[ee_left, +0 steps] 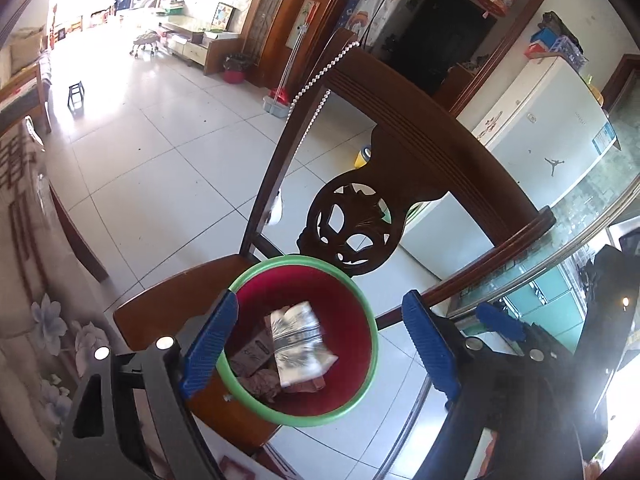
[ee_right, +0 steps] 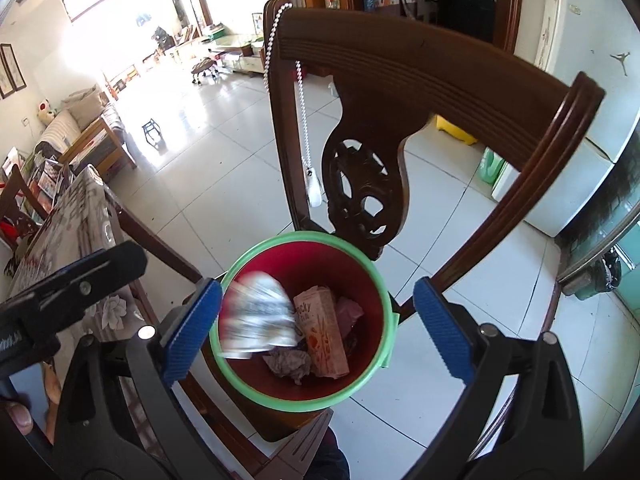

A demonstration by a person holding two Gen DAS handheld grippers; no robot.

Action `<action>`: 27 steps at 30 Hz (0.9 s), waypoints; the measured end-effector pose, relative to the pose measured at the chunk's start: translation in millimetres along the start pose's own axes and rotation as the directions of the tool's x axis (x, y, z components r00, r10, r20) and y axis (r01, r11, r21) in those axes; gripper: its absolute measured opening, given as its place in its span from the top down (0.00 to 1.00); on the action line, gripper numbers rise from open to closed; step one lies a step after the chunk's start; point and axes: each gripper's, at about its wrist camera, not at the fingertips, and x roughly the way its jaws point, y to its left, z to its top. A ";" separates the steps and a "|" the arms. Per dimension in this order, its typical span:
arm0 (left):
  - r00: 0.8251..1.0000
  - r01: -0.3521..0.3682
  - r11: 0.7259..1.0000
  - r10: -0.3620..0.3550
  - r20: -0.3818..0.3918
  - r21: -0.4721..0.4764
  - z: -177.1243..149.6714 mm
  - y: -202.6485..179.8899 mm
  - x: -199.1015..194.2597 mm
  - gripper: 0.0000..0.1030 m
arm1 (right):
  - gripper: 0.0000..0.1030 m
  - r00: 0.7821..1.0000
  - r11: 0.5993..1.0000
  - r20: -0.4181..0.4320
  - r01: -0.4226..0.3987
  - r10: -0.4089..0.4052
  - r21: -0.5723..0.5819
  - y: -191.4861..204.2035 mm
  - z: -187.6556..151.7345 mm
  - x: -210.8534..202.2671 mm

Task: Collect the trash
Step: 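Open both tools to drop the cup and Pocky box into the bucket, then move both tools back over the table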

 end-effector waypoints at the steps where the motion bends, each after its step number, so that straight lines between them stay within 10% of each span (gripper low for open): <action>1: 1.000 -0.006 1.000 0.006 0.008 0.004 -1.4 2.2 -5.5 0.22 | 0.08 1.000 1.000 0.004 0.000 0.000 0.002 0.8 0.6 -0.9; 15: 0.943 -0.212 0.962 0.247 0.222 -0.172 -59.8 97.8 -173.8 0.22 | 0.08 0.981 0.965 0.000 -0.190 0.194 -0.182 135.7 -17.7 -17.9; 27: 0.894 -0.323 0.885 0.402 0.201 -0.335 -147.6 194.2 -279.7 0.22 | 0.05 0.943 0.857 -0.092 -0.329 0.320 -0.396 265.1 -82.8 -59.4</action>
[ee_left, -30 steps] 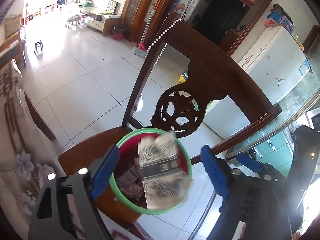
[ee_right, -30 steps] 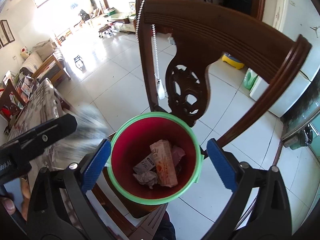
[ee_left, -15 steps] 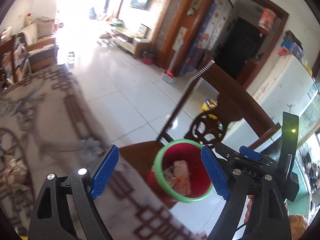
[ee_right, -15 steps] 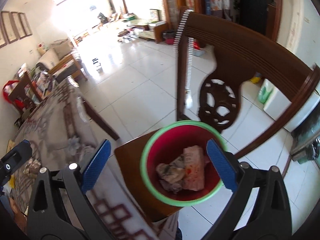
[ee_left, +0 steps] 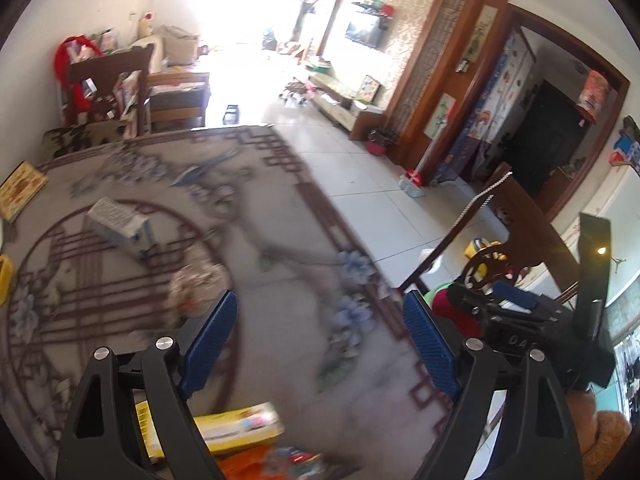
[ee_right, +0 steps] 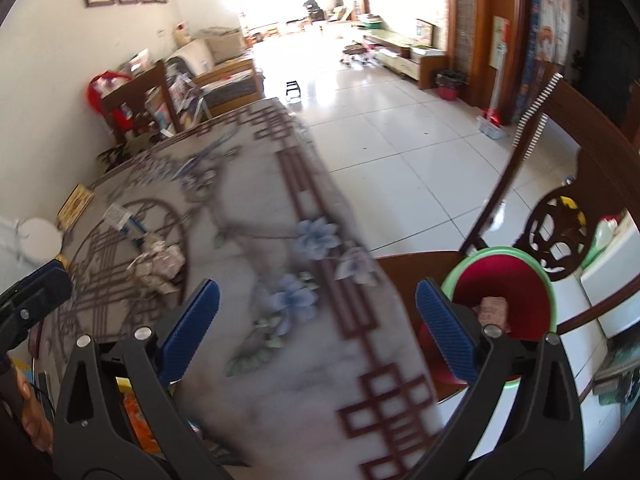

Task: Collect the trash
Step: 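Move both tools back over the table, then grasp the crumpled brown paper with the left tool while the right grasps the yellow box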

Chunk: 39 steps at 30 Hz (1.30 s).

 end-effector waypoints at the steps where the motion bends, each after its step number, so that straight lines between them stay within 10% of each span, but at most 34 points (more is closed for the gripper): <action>1: 1.000 -0.021 1.000 0.021 -0.001 -0.011 -5.7 16.9 -6.5 0.22 | 0.05 1.000 0.999 -0.012 -0.019 0.019 -0.030 15.1 -2.1 0.6; 11: 0.969 -0.207 0.975 0.193 -0.152 -0.080 -74.3 152.2 -36.0 0.18 | 0.05 0.990 0.961 -0.115 -0.105 0.078 -0.254 107.3 -34.3 4.0; 24: 0.911 -0.174 0.984 0.149 -0.384 -0.031 -139.2 191.9 13.6 0.18 | 0.05 0.978 0.967 -0.183 -0.136 0.096 -0.216 146.2 -62.4 4.0; 26: 0.907 -0.170 0.985 0.142 -0.396 -0.037 -139.7 193.5 21.6 0.23 | 0.05 0.979 0.968 -0.184 -0.131 0.092 -0.216 148.0 -65.6 2.3; 28: 0.902 -0.168 0.985 0.135 -0.410 -0.043 -138.4 196.8 30.0 0.49 | 0.05 0.979 0.968 -0.185 -0.122 0.082 -0.218 148.7 -68.3 0.1; 31: 0.911 -0.151 0.985 0.104 -0.400 -0.088 -134.1 202.5 31.3 0.70 | 0.05 0.979 0.971 -0.190 -0.112 0.071 -0.213 148.2 -70.0 0.1; 39: 0.958 -0.192 0.971 0.154 -0.243 -0.142 -111.4 208.3 -2.9 0.76 | 0.05 0.966 0.954 -0.239 -0.162 0.100 -0.253 166.6 -60.0 17.6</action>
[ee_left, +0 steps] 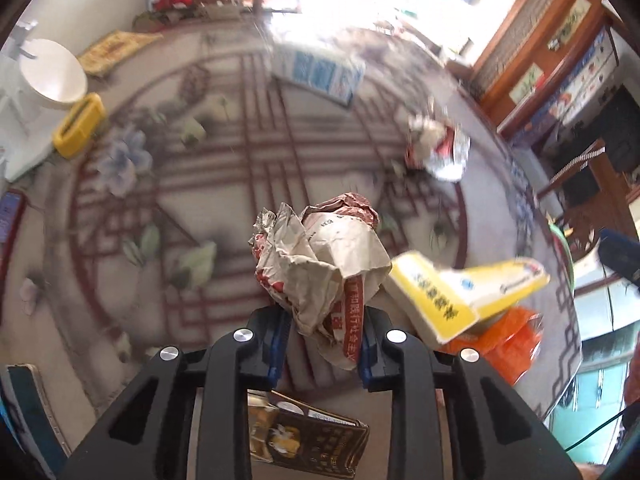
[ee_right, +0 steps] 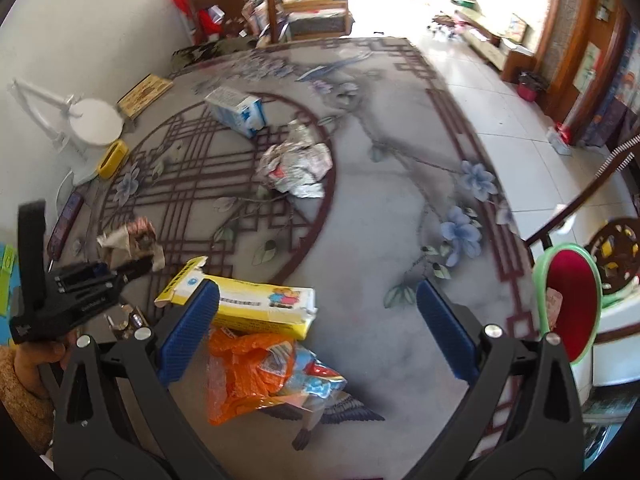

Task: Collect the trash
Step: 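Grasp the crumpled brown paper with the left tool while the right grasps the yellow box, then lift the brown paper and yellow box and carry them toward the red bucket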

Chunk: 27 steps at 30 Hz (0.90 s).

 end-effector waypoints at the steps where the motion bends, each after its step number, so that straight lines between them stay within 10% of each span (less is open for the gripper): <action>1: 1.000 0.001 1.000 -0.001 0.010 -0.009 3.5 0.9 -3.7 0.76 | 0.05 0.999 0.999 -0.029 -0.014 0.013 -0.031 5.9 1.8 5.7; 15: 0.995 -0.001 0.994 0.011 0.099 -0.106 15.2 14.3 -31.9 0.75 | 0.06 0.954 0.847 -0.261 -0.017 -0.145 -0.532 94.0 -4.5 103.0; 20: 0.990 -0.029 0.993 0.045 0.136 -0.114 24.8 17.6 -40.4 0.75 | 0.51 0.949 0.842 -0.300 -0.078 -0.102 -0.533 100.8 -6.9 112.5; 27: 0.987 -0.047 0.989 0.069 0.148 -0.144 28.9 22.1 -42.2 0.75 | 0.65 0.966 0.883 -0.257 -0.103 -0.021 -0.459 96.8 5.5 103.0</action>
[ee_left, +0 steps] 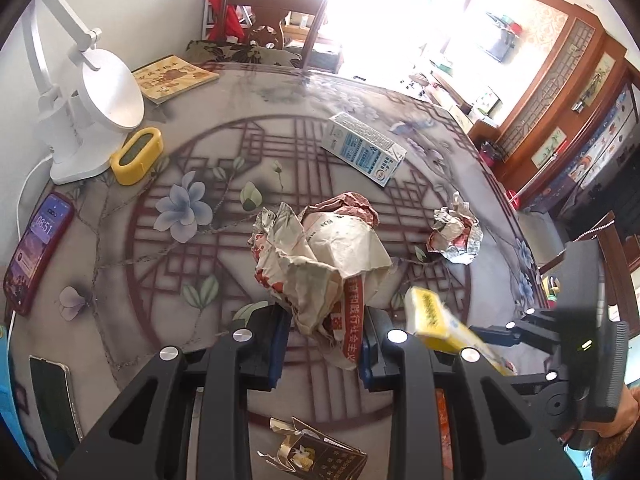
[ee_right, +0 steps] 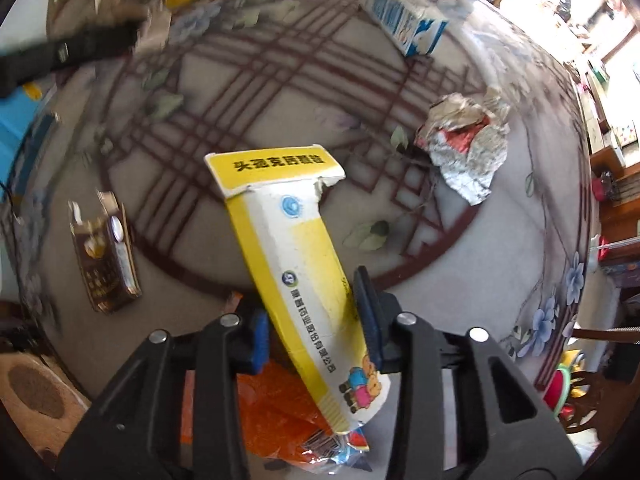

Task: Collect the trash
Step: 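Lift the brown paper and yellow box and carry them toward the red bucket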

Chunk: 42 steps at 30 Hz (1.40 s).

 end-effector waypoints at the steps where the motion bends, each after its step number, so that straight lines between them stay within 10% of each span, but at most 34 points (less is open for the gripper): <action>1: 1.000 -0.003 1.000 0.003 0.000 -0.001 0.0 -0.3 -0.1 0.75 | 0.65 1.000 1.000 0.016 -0.005 0.004 0.020 -2.7 0.7 -3.3; 18: 0.999 0.022 0.998 -0.025 0.039 0.065 10.1 -39.6 -14.8 0.75 | 0.65 0.939 0.941 0.343 -0.120 0.004 0.317 -57.3 -12.9 -98.9; 42: 0.984 0.131 0.943 -0.160 0.073 0.305 9.4 -176.4 -44.7 0.75 | 0.65 0.871 0.815 0.480 -0.204 -0.101 0.542 -133.6 -104.8 -149.0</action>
